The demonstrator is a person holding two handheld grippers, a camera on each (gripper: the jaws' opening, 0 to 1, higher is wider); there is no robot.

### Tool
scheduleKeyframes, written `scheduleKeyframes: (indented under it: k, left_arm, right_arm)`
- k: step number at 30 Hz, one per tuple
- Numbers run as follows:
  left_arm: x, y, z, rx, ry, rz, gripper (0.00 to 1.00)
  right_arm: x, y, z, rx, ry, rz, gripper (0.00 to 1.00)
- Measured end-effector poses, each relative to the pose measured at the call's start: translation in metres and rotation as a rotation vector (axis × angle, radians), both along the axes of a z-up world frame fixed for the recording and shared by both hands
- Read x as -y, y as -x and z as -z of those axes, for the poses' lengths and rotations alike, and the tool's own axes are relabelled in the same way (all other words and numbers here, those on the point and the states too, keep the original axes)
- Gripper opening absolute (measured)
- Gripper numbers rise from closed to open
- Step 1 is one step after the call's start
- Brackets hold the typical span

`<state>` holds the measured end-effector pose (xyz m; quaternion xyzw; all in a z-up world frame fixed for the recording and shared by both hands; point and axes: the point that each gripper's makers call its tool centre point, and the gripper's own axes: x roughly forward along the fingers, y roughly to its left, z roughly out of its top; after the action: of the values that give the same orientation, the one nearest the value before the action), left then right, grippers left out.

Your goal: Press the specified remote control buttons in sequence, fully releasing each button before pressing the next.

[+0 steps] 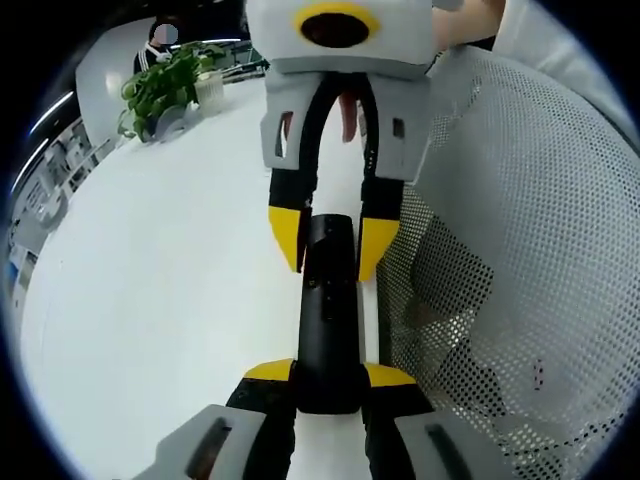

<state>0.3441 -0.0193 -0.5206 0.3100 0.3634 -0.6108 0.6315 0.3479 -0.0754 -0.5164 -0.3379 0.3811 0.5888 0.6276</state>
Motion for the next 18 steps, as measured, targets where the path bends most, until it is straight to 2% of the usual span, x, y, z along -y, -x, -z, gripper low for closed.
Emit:
scheduleKeyframes:
  k: [2,3,7,12,18]
  left_arm:
    - [0.0,0.0,0.0,-0.002,0.0,-0.002,0.25]
    - [0.0,0.0,0.0,-0.002,0.0,-0.002,0.25]
    - [0.0,0.0,0.0,-0.001,0.001,-0.002,0.25]
    - [0.0,0.0,0.0,0.0,0.001,-0.002,0.25]
    - [0.0,0.0,-0.001,0.0,0.001,-0.003,0.25]
  right_arm:
    - [0.007,0.0,0.006,0.041,0.043,-0.049,0.25]
    - [0.005,0.002,0.005,0.044,0.009,-0.042,0.25]
    - [0.009,0.001,0.003,0.05,0.01,-0.042,0.25]
    - [0.02,-0.001,0.004,0.028,0.009,-0.012,0.25]
    - [0.022,-0.001,0.005,0.02,0.003,0.01,0.25]
